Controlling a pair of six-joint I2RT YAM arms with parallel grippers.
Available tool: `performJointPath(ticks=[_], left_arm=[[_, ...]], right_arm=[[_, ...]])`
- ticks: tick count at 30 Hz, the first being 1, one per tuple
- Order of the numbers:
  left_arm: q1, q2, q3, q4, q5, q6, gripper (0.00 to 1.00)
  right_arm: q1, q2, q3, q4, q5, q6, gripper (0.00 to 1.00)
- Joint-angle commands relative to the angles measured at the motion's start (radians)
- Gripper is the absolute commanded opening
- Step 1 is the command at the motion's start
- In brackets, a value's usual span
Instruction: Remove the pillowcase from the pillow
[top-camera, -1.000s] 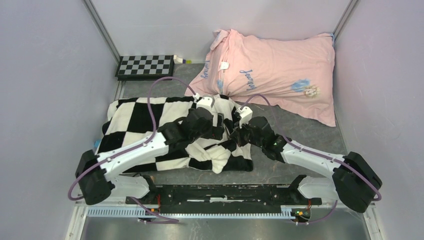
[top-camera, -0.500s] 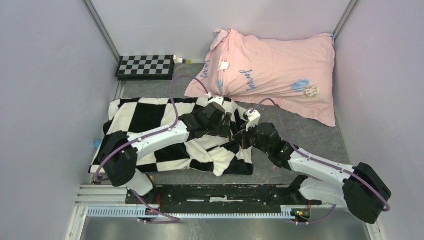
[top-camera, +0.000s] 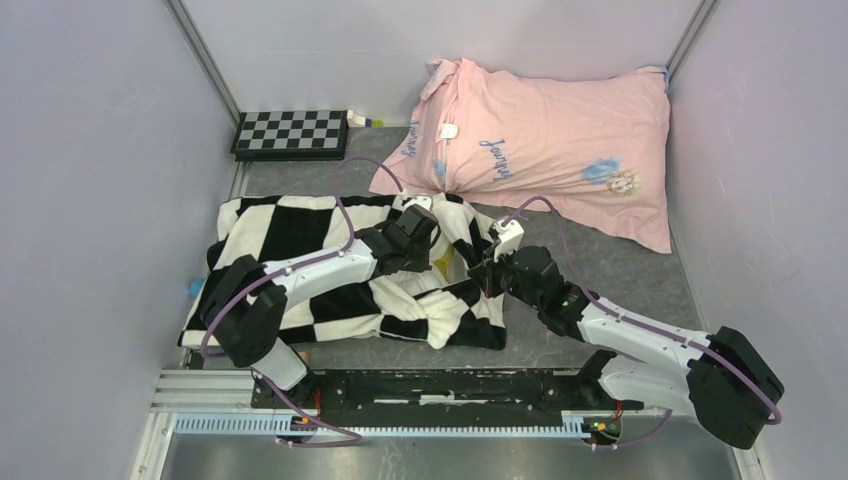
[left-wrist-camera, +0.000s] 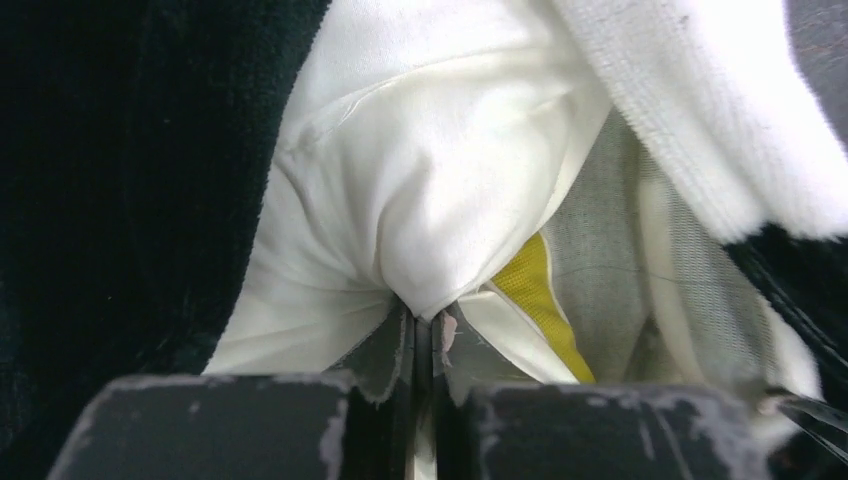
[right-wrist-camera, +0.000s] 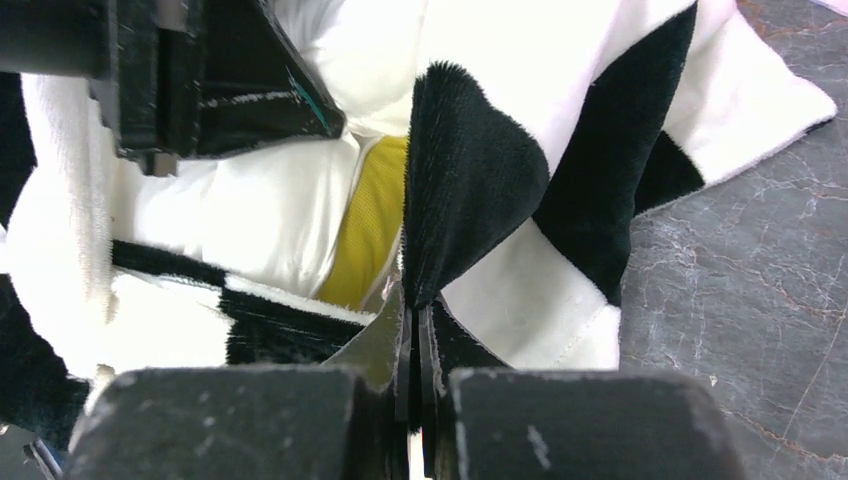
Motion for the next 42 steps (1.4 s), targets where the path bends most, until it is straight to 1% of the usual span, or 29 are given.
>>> performJointPath(ticks=[1,2,6,7,8,11,13,16,17,18,19,20,21,22,23,24,26,28,31,37,39,42], left_arm=[[0.017,-0.069,-0.039,-0.004,-0.045,0.012,0.02],[0.017,-0.086,-0.038,0.002,-0.038,0.016,0.02],[0.047,-0.156,-0.004,0.017,-0.001,0.022,0.02],[0.088,-0.183,0.018,0.052,0.017,0.023,0.02],[0.109,-0.187,0.033,0.060,0.022,0.017,0.02],[0.153,-0.182,0.078,0.076,0.010,0.001,0.02],[0.162,-0.177,0.088,0.105,-0.010,-0.015,0.02],[0.163,-0.162,0.093,0.151,-0.017,-0.031,0.02],[0.163,-0.151,0.097,0.156,-0.008,-0.031,0.02],[0.163,-0.144,0.102,0.159,0.007,-0.032,0.02],[0.163,-0.137,0.101,0.165,0.029,-0.032,0.02],[0.163,-0.132,0.095,0.176,0.051,-0.031,0.02],[0.163,-0.129,0.087,0.189,0.078,-0.028,0.02],[0.163,-0.128,0.075,0.201,0.100,-0.024,0.02],[0.163,-0.128,0.066,0.212,0.120,-0.021,0.02],[0.163,-0.128,0.061,0.219,0.127,-0.021,0.02],[0.162,-0.131,0.053,0.221,0.132,-0.016,0.02],[0.161,-0.138,0.053,0.219,0.129,-0.006,0.02],[0.161,-0.152,0.051,0.214,0.124,0.002,0.02],[0.162,-0.182,0.048,0.205,0.128,0.001,0.02],[0.162,-0.195,0.054,0.195,0.131,0.003,0.02],[0.162,-0.220,0.074,0.167,0.133,0.008,0.02]], right_arm=[[-0.001,0.024,-0.005,-0.028,-0.017,-0.034,0.00],[-0.002,0.036,0.002,-0.031,-0.035,-0.041,0.00],[-0.002,0.094,0.038,-0.040,-0.229,-0.052,0.00],[-0.001,0.120,0.053,-0.034,-0.340,-0.036,0.00],[0.002,0.126,0.054,-0.021,-0.382,-0.022,0.00],[0.045,0.124,0.063,-0.004,-0.415,-0.011,0.02],[0.088,0.128,0.086,-0.024,-0.405,-0.028,0.08],[0.130,0.147,0.123,-0.065,-0.414,-0.054,0.12],[0.134,0.150,0.130,-0.077,-0.410,-0.061,0.17],[0.136,0.146,0.138,-0.096,-0.392,-0.068,0.33],[0.138,0.138,0.144,-0.124,-0.362,-0.072,0.46],[0.139,0.126,0.146,-0.135,-0.335,-0.081,0.58],[0.139,0.109,0.145,-0.140,-0.322,-0.093,0.68],[0.139,0.095,0.145,-0.140,-0.315,-0.105,0.82],[0.140,0.077,0.145,-0.139,-0.310,-0.110,0.89],[0.140,0.065,0.145,-0.132,-0.313,-0.114,0.92],[0.142,0.056,0.150,-0.125,-0.337,-0.122,0.93],[0.148,0.064,0.159,-0.119,-0.378,-0.127,0.97],[0.161,0.082,0.172,-0.110,-0.379,-0.119,0.98],[0.170,0.145,0.203,-0.134,-0.235,-0.105,0.98],[0.170,0.166,0.185,-0.116,-0.196,-0.105,0.96],[0.171,0.193,0.128,-0.066,-0.186,-0.100,0.91]])
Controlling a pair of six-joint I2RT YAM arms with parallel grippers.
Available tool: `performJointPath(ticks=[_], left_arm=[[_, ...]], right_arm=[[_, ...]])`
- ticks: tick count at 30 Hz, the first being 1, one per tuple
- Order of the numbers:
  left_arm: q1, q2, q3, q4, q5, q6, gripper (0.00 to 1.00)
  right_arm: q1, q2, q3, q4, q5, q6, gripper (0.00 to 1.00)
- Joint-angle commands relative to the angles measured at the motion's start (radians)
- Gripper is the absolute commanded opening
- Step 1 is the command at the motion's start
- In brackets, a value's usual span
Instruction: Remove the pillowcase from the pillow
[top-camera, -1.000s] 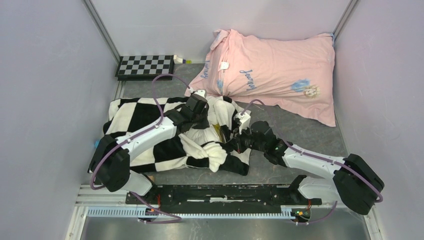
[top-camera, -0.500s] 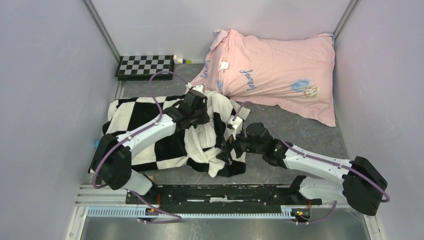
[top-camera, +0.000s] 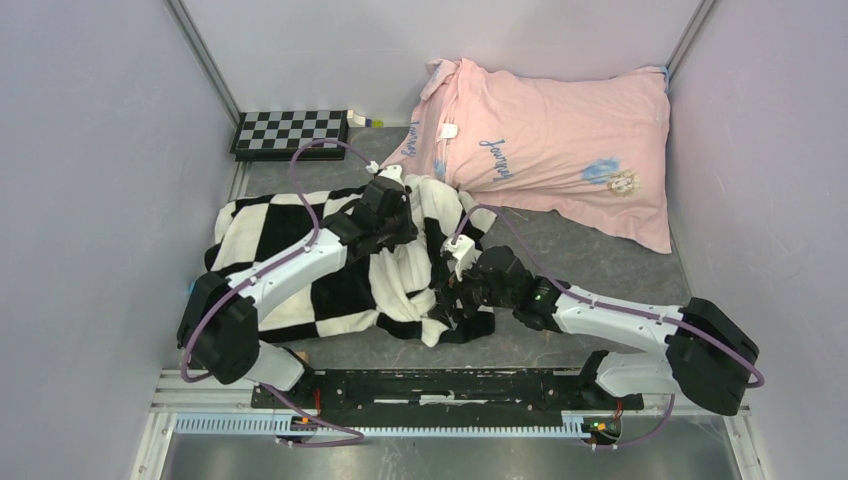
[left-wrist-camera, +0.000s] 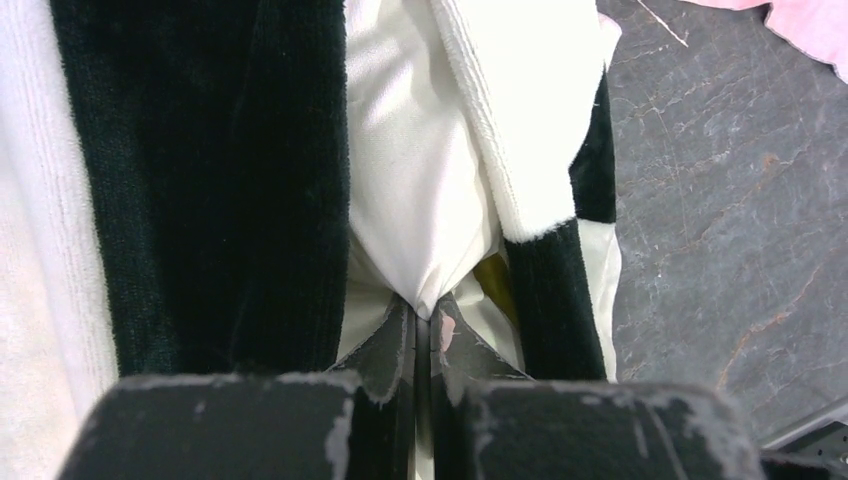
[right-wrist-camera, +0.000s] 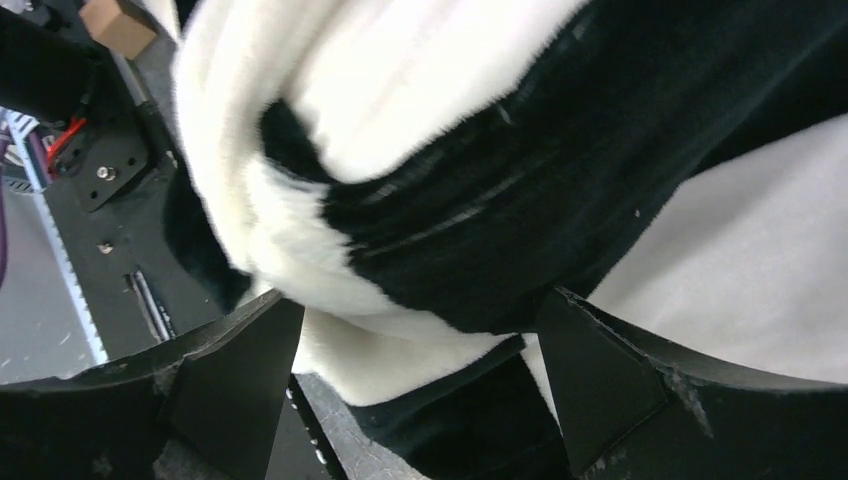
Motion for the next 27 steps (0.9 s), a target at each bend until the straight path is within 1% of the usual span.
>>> performJointPath(ticks=[1,5,8,10,11,13,14,15,16,17,21,23,26,27], left_arm=[[0.001,-0.100,0.058,0.084,0.003,0.011,0.02],[0.000,-0.160,0.083,0.044,0.007,0.012,0.02],[0.000,-0.216,0.095,0.015,0.009,0.008,0.02],[0.002,-0.254,0.102,0.000,0.018,0.003,0.02],[0.004,-0.273,0.108,-0.012,0.023,0.000,0.02],[0.015,-0.302,0.126,-0.034,0.057,-0.010,0.02],[0.027,-0.317,0.136,-0.044,0.086,-0.019,0.02],[0.041,-0.330,0.142,-0.050,0.107,-0.027,0.02],[0.058,-0.346,0.152,-0.058,0.153,-0.034,0.02],[0.069,-0.359,0.158,-0.066,0.172,-0.038,0.02],[0.082,-0.395,0.180,-0.114,0.169,-0.022,0.02],[0.095,-0.412,0.189,-0.137,0.164,-0.019,0.02],[0.130,-0.446,0.208,-0.167,0.157,-0.011,0.02],[0.137,-0.454,0.225,-0.190,0.151,-0.003,0.02]], right_arm=[[0.005,0.037,-0.059,0.097,0.055,0.013,0.90],[0.005,0.067,-0.152,0.208,0.042,0.045,0.82],[0.005,0.078,-0.189,0.263,0.035,0.058,0.72],[0.005,0.073,-0.204,0.290,0.031,0.066,0.50],[0.004,0.071,-0.209,0.301,0.032,0.070,0.42],[0.004,0.067,-0.208,0.305,0.044,0.074,0.19],[0.004,0.066,-0.204,0.301,0.054,0.074,0.10],[0.004,0.066,-0.203,0.297,0.066,0.077,0.02],[0.004,0.068,-0.202,0.293,0.074,0.080,0.00],[0.004,0.070,-0.200,0.289,0.078,0.082,0.00],[0.005,0.053,-0.212,0.306,0.079,0.085,0.00],[0.003,0.038,-0.222,0.290,0.121,0.083,0.00],[-0.012,0.041,-0.220,0.202,0.235,0.095,0.00],[-0.029,0.052,-0.219,0.180,0.245,0.107,0.00]])
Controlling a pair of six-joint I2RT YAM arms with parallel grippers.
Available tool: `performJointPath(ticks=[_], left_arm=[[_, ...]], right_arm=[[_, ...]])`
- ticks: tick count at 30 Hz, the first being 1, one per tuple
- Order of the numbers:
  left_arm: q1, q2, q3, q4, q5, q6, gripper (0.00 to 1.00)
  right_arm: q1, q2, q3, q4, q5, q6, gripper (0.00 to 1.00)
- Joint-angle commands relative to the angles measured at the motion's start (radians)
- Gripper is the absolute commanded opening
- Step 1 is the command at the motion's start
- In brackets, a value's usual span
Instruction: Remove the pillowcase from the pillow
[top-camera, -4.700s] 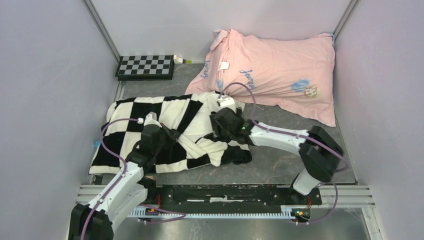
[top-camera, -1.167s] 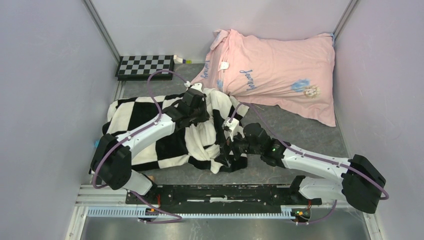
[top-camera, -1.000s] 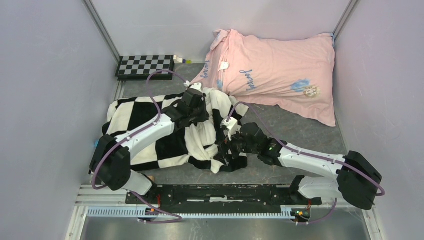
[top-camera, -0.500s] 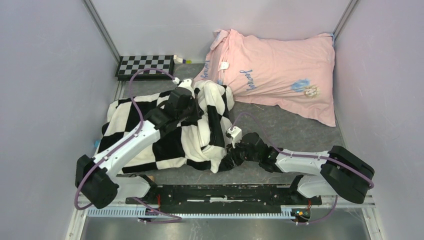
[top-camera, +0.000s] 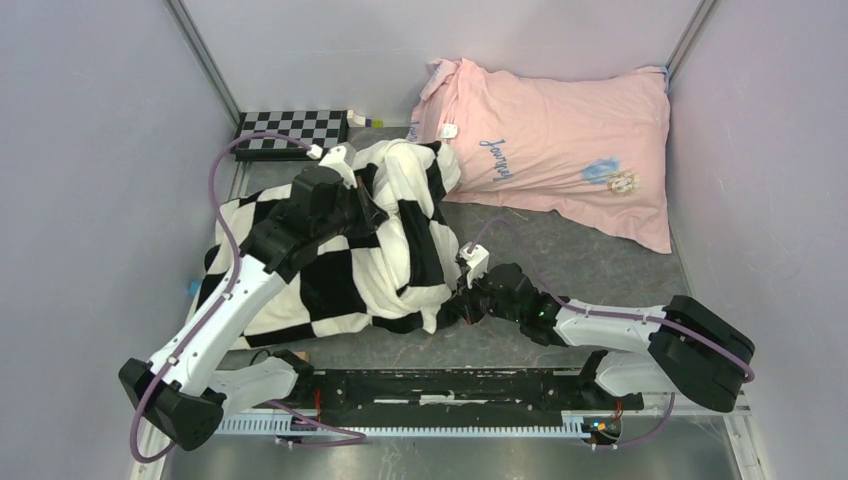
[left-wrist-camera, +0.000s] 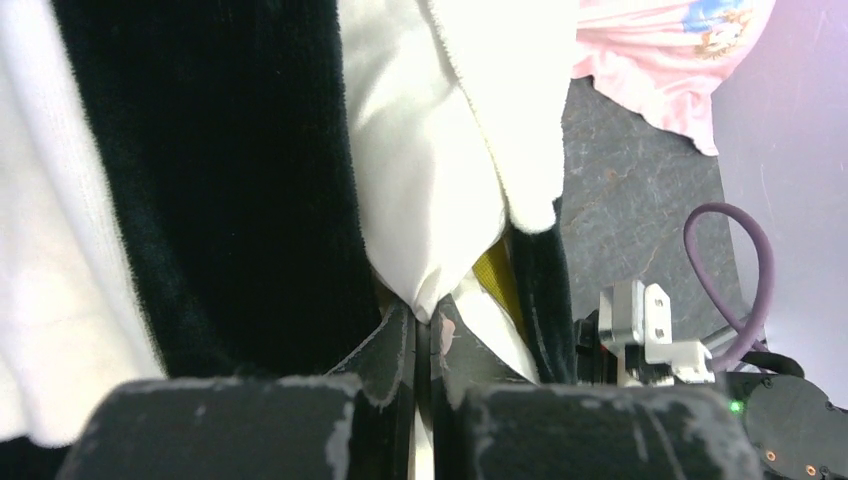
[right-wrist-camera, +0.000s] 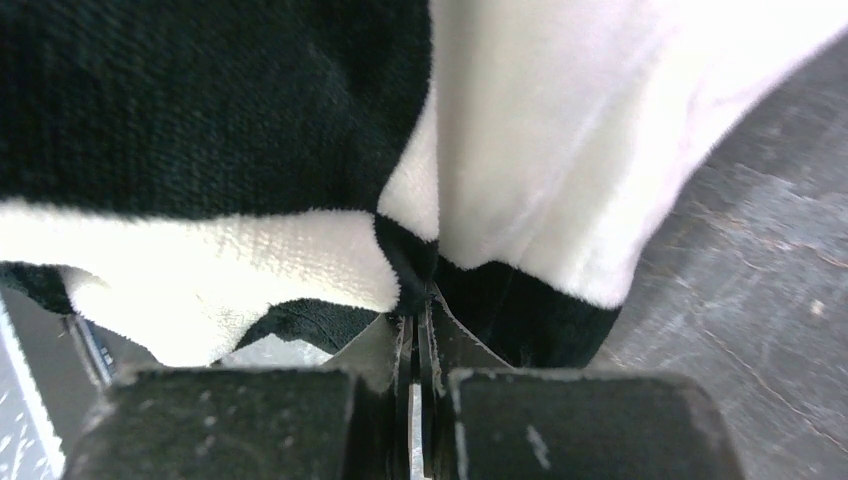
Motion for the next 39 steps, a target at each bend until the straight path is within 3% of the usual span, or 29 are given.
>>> performJointPath(ticks=[1,9,16,22,29,33,36,37,38,39], left_arm=[[0.038,-0.095,0.150,0.051,0.019,0.006,0.02],[0.039,-0.110,0.266,-0.110,0.035,0.075,0.02],[0.040,-0.140,0.241,-0.138,-0.071,0.093,0.02],[0.043,-0.127,0.315,-0.208,-0.160,0.114,0.02],[0.045,-0.140,0.346,-0.234,-0.181,0.133,0.02],[0.045,-0.147,0.328,-0.214,-0.112,0.137,0.02],[0.044,-0.148,0.266,-0.146,0.038,0.128,0.02],[0.045,-0.149,0.227,-0.107,0.092,0.112,0.02],[0.044,-0.150,0.190,-0.070,0.135,0.099,0.02],[0.043,-0.149,0.144,-0.027,0.177,0.079,0.02]], right_arm=[[-0.054,0.019,-0.015,-0.146,0.134,0.035,0.00],[-0.201,0.086,-0.011,-0.174,0.073,0.088,0.00],[-0.249,0.141,0.052,-0.299,0.251,0.024,0.00],[-0.283,0.141,0.050,-0.347,0.379,0.021,0.00],[-0.315,0.157,0.079,-0.435,0.510,0.053,0.00],[-0.330,0.192,0.124,-0.496,0.555,0.069,0.00],[-0.329,0.153,0.125,-0.442,0.410,-0.024,0.00],[-0.329,0.124,0.114,-0.406,0.343,-0.059,0.02],[-0.329,0.079,0.097,-0.357,0.256,-0.094,0.10],[-0.329,0.039,0.082,-0.317,0.192,-0.118,0.27]])
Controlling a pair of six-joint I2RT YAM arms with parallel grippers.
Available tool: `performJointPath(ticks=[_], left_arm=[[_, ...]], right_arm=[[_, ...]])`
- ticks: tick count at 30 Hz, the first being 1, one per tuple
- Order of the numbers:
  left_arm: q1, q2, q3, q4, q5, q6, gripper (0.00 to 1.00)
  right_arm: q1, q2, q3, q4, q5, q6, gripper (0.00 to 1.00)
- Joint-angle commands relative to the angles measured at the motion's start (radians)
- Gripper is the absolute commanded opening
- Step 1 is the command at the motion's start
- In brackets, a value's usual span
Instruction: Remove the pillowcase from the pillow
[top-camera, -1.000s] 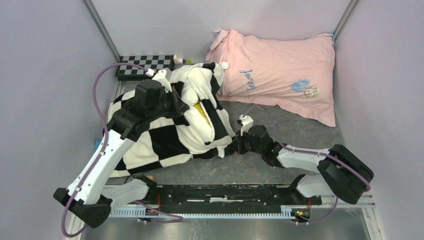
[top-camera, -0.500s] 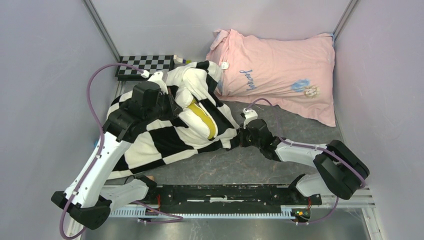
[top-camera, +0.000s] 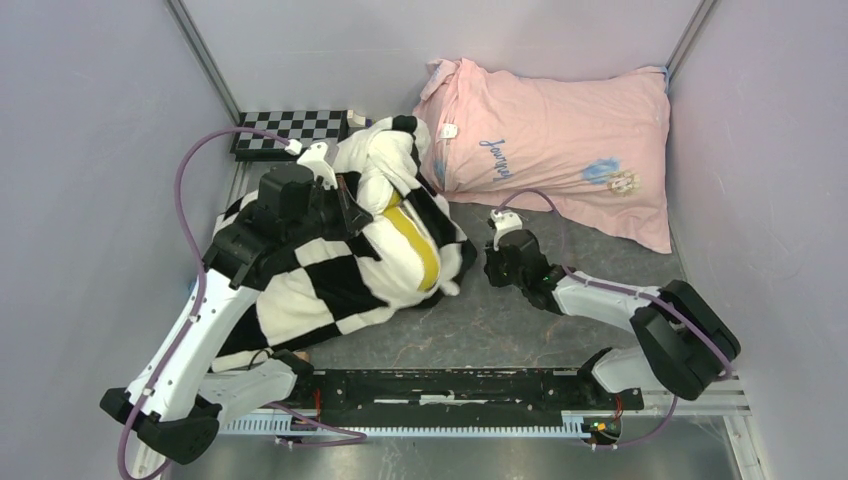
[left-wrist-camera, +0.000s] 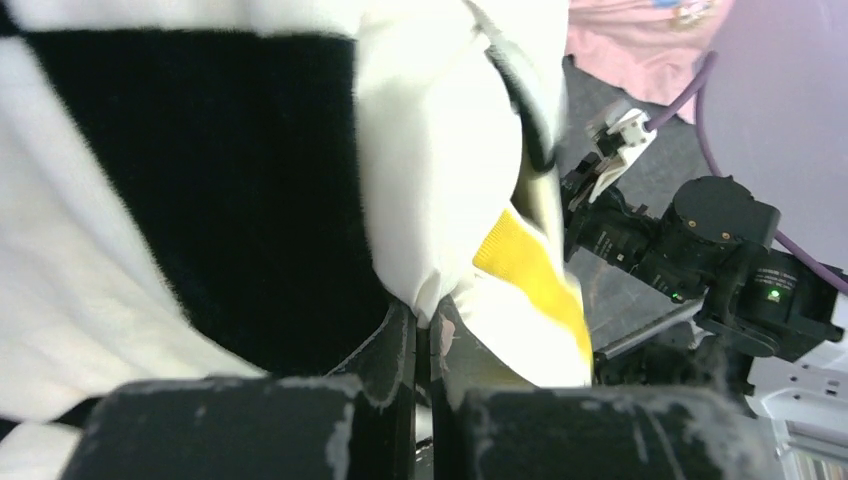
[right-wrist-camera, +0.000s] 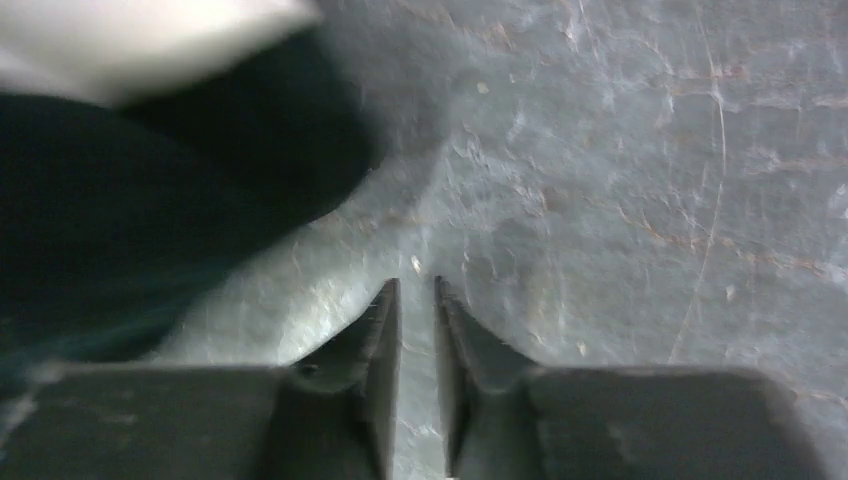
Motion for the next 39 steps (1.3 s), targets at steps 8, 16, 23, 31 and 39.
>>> performJointPath(ticks=[8,16,23,31,39], left_arm=[[-0.056,-0.032,-0.353,0.525,0.202,-0.121,0.02],[-0.112,0.019,-0.485,0.649,0.191,-0.160,0.02],[-0.144,0.024,-0.484,0.659,0.218,-0.143,0.02],[-0.168,0.024,-0.482,0.656,0.290,-0.140,0.02],[-0.247,0.050,-0.415,0.432,0.315,-0.025,0.02]], right_arm=[[-0.045,-0.303,0.042,-0.121,-0.344,-0.258,0.60],[-0.027,-0.340,0.139,-0.107,-0.468,-0.190,0.92],[0.057,-0.241,0.189,-0.083,-0.410,-0.176,0.89],[0.090,-0.115,0.245,-0.097,-0.134,-0.115,0.67],[-0.018,-0.056,0.282,-0.160,0.115,-0.078,0.38]])
